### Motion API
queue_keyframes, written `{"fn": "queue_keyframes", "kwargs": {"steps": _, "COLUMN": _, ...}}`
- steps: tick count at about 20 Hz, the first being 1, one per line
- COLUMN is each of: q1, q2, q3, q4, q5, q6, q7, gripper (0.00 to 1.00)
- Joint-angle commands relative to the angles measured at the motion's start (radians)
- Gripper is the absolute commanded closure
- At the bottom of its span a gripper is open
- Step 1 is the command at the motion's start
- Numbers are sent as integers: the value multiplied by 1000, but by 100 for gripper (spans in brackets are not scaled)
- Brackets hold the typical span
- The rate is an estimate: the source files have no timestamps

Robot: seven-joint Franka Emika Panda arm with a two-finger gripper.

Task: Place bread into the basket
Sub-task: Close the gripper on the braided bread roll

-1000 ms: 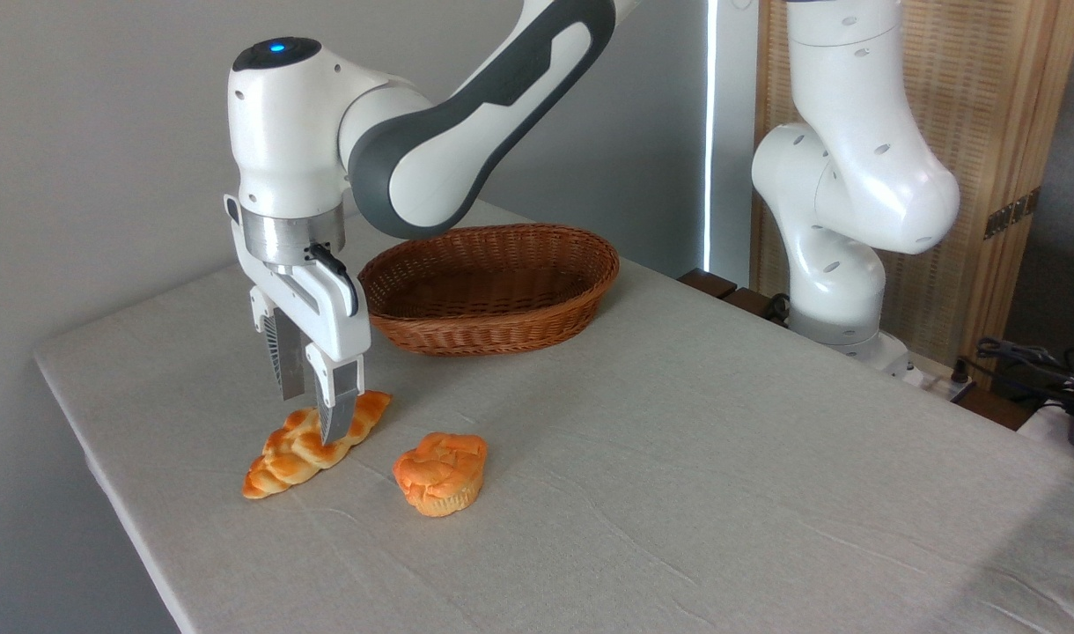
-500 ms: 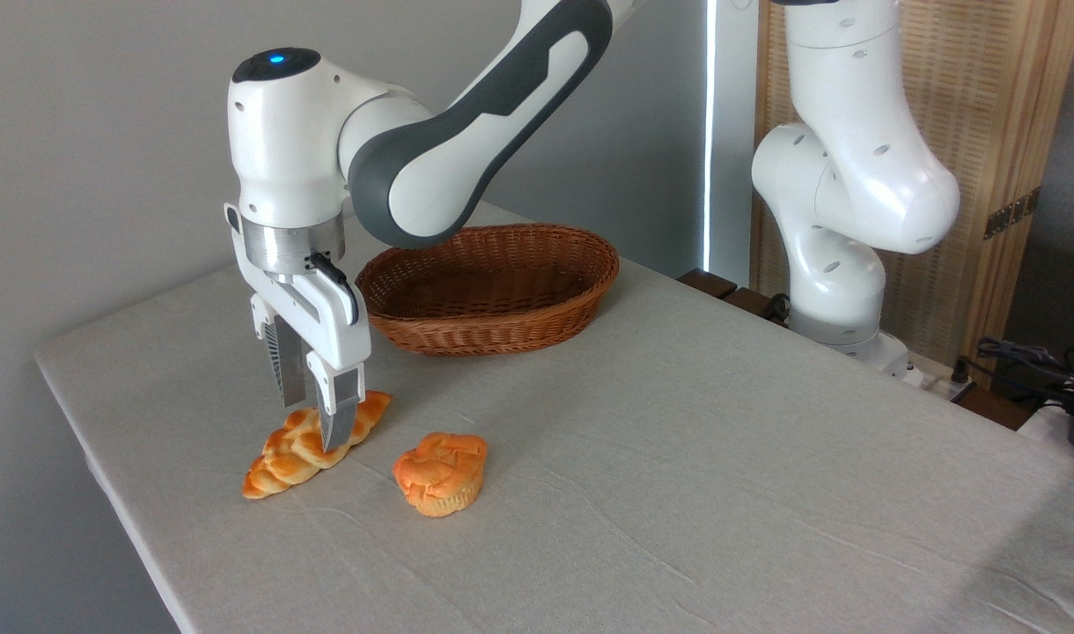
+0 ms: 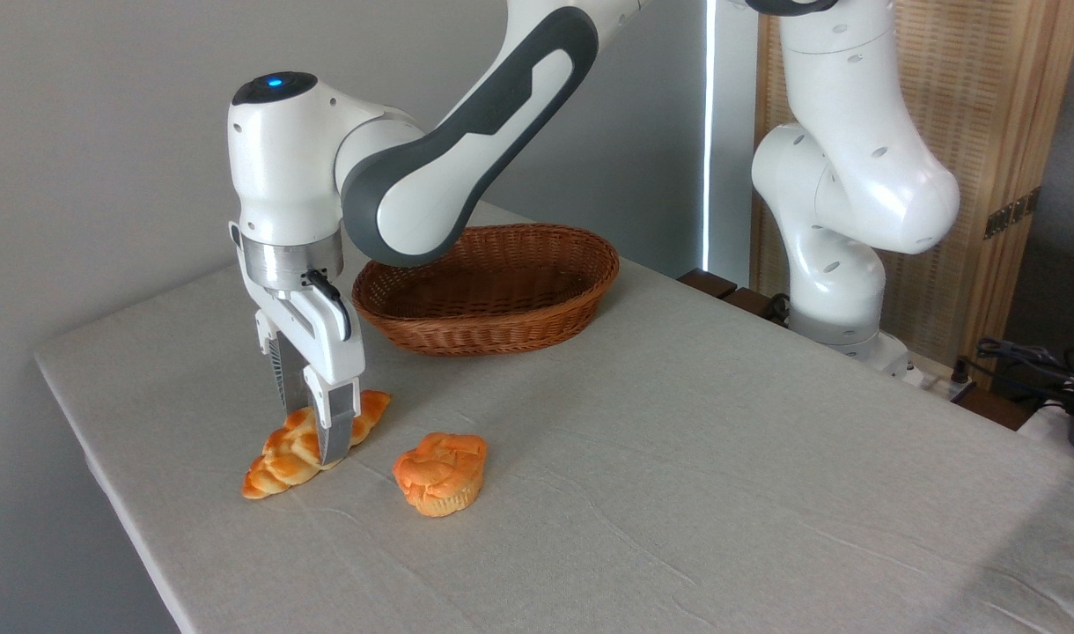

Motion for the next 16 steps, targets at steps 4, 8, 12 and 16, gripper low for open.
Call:
{"fn": "queue_keyframes", "kwargs": {"steps": 4, "q1": 7, "q2": 3, "q3": -20, "q4": -12, "q5": 11, "q6": 30, "q7": 18, "gripper": 72}}
{"fn": "queue_keyframes", "kwargs": {"steps": 8, "q1": 7, "q2": 3, "q3": -20, "q4": -12, "q5": 11, "q6": 30, "q7": 18, "gripper": 74}}
{"fn": "queue_keyframes", "kwargs": {"steps": 12, "q1": 7, "q2": 3, "q3": -20, "q4": -12, "q5": 11, "q6": 30, "q7": 18, "gripper": 74}}
{"fn": "queue_keyframes", "kwargs": {"steps": 16, "q1": 7, "q2": 3, "q3": -22, "q4": -12, "q5": 11, "q6": 30, "q7": 16, "gripper": 74}}
